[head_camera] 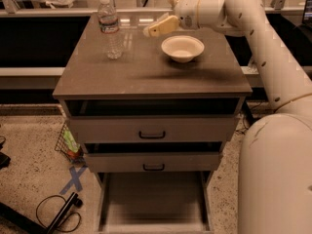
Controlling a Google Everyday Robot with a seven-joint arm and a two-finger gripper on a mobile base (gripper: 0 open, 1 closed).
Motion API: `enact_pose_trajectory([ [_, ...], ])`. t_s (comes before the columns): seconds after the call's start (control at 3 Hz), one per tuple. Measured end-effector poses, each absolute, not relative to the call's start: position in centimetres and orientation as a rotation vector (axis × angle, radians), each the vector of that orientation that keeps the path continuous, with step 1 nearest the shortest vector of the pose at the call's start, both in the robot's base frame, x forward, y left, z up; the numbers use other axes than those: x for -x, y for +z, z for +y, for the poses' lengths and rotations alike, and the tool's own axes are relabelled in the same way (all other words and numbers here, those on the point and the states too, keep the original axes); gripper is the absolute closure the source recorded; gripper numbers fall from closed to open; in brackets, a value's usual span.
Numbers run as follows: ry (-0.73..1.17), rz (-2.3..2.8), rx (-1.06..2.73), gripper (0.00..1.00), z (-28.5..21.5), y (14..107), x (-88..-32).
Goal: Place water bottle into bottom drawer
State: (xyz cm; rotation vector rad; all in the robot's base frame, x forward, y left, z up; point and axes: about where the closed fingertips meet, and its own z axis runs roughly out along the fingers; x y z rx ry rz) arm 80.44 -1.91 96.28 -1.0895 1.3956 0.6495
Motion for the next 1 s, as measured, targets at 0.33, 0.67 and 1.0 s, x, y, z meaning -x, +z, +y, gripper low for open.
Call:
enact_pose_trajectory([
  [0.33, 0.58, 1.422, 1.102, 0.0, 1.8, 98.2, -79.9],
  [0.67, 0.579, 1.423, 1.103, 0.0, 1.9, 98.2, -79.8],
  [1.0, 0.642, 1.415, 1.102, 0.0, 3.5, 97.1, -80.1],
])
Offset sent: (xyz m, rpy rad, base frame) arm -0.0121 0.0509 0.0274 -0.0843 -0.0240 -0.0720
